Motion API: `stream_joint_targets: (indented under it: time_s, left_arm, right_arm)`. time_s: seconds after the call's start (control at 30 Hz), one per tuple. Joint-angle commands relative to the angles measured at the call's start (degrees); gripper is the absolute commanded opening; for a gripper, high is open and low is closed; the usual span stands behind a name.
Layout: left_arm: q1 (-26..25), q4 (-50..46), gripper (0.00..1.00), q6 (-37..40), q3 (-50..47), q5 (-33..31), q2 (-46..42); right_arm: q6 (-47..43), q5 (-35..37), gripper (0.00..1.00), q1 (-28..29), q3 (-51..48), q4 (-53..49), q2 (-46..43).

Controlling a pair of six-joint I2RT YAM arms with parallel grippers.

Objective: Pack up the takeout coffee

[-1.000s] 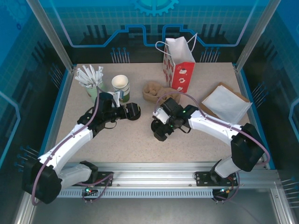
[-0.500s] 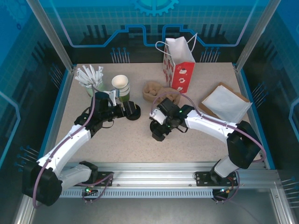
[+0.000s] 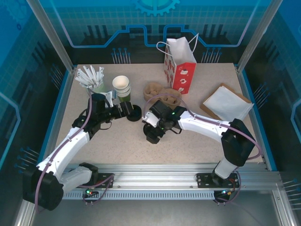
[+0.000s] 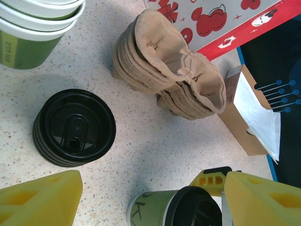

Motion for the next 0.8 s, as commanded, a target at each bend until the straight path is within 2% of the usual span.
stream_joint_targets:
  time_s: [0.0,0.53,0.77]
  left_arm:
    - [1.76,0.22,0.81,0.66,-1.33,1.86,-1.10]
    - [4.92,-0.49,0.81,0.44,-1.58,1.64,-1.80]
    - [8.71,-1.89,0.81,-0.57,-2.33,-0.40,-3.17]
  right_arm:
    - [-0.50,-1.21,0.90,2.07,2.58,0.26,1.97]
    - [-0.15,-1.13,0.88,3.78,3.75,0.07,2.49]
    - [0.67,-0.34,0.87,5.87,6.96,0.65,5.23]
